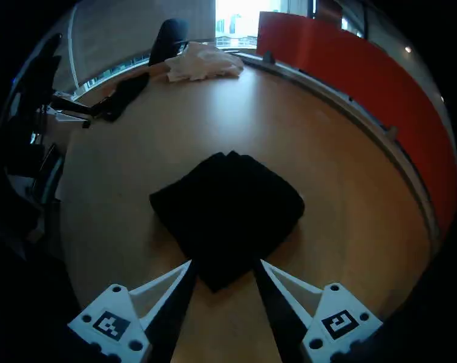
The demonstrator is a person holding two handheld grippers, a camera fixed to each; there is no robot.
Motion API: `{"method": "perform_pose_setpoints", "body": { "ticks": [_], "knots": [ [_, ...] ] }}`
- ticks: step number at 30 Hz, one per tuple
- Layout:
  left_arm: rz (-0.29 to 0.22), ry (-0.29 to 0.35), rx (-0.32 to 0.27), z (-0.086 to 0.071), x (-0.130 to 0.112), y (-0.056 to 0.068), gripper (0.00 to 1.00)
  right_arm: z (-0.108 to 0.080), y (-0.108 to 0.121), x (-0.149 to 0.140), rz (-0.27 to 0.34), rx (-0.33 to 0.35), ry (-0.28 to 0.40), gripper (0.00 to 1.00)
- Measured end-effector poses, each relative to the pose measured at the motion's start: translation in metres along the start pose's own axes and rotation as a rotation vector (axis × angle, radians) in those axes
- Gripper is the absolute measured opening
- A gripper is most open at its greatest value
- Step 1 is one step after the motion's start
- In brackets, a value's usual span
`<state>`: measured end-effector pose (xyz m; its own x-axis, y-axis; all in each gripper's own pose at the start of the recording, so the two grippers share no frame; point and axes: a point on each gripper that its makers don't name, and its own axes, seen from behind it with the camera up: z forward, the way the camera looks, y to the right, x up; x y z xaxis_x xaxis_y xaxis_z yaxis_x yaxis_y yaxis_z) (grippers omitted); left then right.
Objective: Fold towel
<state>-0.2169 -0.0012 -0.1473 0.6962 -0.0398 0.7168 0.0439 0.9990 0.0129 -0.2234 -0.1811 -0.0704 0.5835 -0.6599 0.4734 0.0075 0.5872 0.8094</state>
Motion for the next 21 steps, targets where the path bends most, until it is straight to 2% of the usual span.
{"method": "perform_pose_setpoints", "body": {
  "ticks": [14,21],
  "knots": [
    [0.002,-0.006,-0.002,0.003,0.000,0.003,0.97,0.007,-0.005,-0.033,0.009,0.013,-0.064,0.68],
    [0.004,-0.007,-0.004,0.003,-0.001,0.005,0.97,0.009,-0.009,-0.040,0.008,0.026,-0.081,0.61]
  ]
}}
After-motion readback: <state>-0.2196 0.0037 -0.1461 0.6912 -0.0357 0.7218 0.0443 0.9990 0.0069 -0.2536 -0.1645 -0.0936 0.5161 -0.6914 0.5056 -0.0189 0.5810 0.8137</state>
